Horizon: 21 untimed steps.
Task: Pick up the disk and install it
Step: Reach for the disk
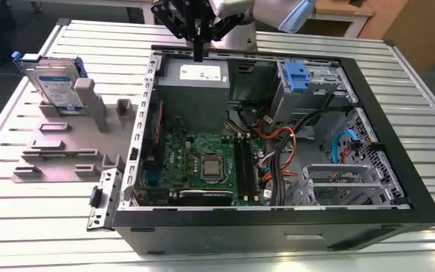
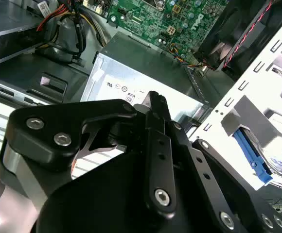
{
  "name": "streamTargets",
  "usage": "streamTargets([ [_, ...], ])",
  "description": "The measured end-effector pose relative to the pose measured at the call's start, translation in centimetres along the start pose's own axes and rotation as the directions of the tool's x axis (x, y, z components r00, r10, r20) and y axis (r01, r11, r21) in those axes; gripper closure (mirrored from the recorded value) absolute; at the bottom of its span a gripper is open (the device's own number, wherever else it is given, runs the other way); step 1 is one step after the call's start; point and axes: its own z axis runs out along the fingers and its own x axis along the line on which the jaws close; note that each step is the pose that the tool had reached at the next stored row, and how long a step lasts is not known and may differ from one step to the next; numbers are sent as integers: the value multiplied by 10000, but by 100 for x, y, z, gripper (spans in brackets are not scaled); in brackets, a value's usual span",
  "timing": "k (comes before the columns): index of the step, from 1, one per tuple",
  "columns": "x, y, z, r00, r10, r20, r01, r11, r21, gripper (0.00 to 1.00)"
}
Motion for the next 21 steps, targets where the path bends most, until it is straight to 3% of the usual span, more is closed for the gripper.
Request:
streamTargets([
  [15,30,-2,0,10000,2,-1,-2,10000,0,89],
  [21,76,-6,-1,10000,0,0,0,10000,0,89],
])
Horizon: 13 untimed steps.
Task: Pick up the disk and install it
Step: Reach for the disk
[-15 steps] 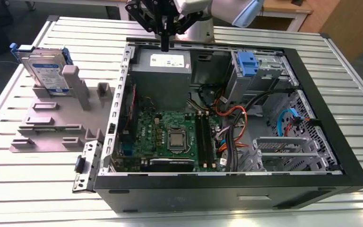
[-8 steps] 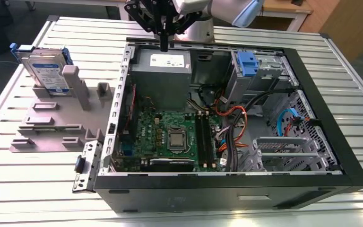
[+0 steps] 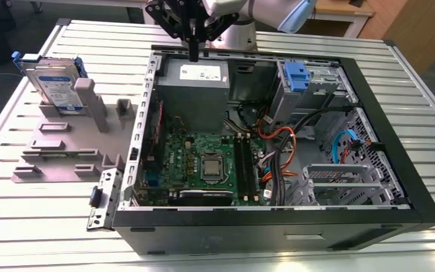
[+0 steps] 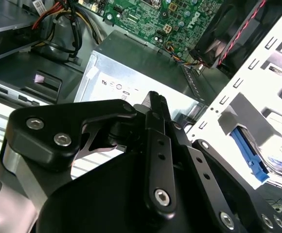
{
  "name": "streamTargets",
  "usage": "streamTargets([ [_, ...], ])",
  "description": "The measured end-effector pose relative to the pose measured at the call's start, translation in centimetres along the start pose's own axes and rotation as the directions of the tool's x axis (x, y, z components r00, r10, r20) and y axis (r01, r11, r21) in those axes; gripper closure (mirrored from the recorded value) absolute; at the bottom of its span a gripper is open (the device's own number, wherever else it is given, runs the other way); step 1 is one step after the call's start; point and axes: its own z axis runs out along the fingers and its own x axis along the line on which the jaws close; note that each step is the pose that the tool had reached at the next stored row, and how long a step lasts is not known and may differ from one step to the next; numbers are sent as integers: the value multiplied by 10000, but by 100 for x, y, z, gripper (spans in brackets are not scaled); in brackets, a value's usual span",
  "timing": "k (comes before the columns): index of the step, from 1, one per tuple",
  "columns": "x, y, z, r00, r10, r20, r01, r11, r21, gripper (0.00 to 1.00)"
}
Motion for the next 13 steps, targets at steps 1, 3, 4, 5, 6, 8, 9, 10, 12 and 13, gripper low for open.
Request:
streamTargets([
  [1,7,0,0,10000,0,-1,0,10000,0,89],
  [3,15,-1,0,10000,0,0,0,10000,0,89],
  [4,15,-1,0,10000,-1,0,1,10000,0,89],
  [5,15,-1,-1,10000,-1,0,1,10000,0,89],
  [6,17,-1,-1,10000,0,-1,0,10000,0,89],
  [8,18,-1,0,10000,0,0,0,10000,0,89],
  [9,19,-1,-1,10000,1,0,-1,10000,0,89],
  [10,22,-1,-1,10000,2,0,-2,10000,0,89],
  [12,23,-2,-1,10000,0,0,0,10000,0,89],
  [13,24,-2,-1,10000,0,0,0,10000,0,89],
])
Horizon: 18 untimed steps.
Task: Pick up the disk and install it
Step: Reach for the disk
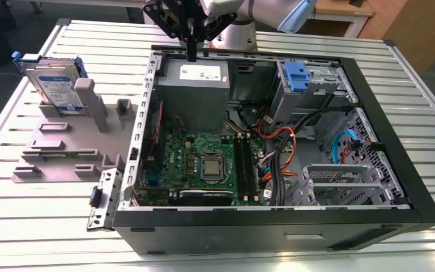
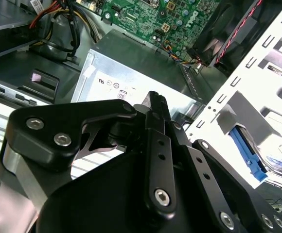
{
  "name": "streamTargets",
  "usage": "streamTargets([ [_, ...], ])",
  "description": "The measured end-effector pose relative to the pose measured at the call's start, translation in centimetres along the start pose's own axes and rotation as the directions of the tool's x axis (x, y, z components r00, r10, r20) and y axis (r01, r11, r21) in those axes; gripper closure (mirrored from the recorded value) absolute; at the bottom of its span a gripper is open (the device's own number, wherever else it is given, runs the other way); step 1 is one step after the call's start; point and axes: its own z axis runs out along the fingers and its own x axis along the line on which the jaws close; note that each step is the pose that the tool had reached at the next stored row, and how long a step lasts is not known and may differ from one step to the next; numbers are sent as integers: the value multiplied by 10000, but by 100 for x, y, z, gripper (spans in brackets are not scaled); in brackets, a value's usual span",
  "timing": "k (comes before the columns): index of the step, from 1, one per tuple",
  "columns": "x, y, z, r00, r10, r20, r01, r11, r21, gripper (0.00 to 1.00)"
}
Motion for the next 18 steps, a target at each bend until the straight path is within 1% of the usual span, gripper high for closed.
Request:
streamTargets([
  [13,34,-3,-1,10000,1,0,-1,10000,0,89],
  [18,58,-4,-1,10000,1,0,-1,10000,-1,89],
])
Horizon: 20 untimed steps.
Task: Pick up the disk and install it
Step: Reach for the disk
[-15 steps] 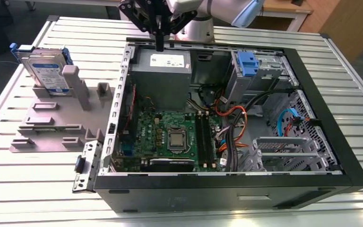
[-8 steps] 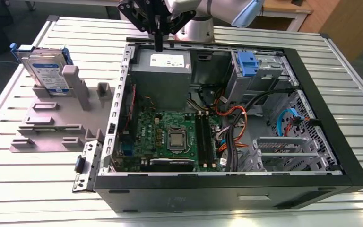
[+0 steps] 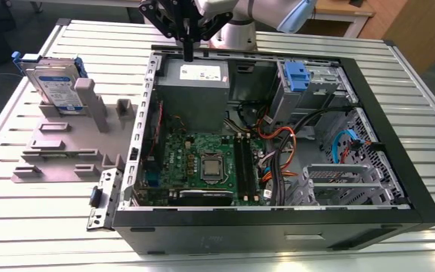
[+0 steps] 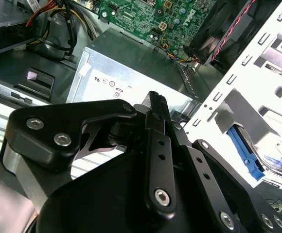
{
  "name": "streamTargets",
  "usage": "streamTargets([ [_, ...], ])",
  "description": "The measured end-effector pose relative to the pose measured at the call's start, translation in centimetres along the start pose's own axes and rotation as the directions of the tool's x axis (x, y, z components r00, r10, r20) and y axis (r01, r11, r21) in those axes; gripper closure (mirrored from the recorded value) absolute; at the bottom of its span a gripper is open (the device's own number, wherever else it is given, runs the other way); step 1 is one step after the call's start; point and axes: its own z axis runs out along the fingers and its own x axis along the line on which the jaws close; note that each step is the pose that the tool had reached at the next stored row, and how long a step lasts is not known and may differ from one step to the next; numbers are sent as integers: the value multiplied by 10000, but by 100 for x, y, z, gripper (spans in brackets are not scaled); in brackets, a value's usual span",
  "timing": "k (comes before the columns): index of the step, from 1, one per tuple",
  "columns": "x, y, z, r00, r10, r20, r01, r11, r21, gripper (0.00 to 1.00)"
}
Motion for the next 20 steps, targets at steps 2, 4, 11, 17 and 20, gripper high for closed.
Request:
streamTargets([
  [2,10,-1,0,10000,0,0,0,10000,0,89],
  [4,18,-1,-1,10000,0,-1,0,10000,1,89],
  [11,46,-3,-2,10000,-1,-1,1,10000,1,89],
  [17,59,-4,-2,10000,0,0,0,10000,0,89],
  [20,65,-5,-2,10000,0,-1,0,10000,1,89],
])
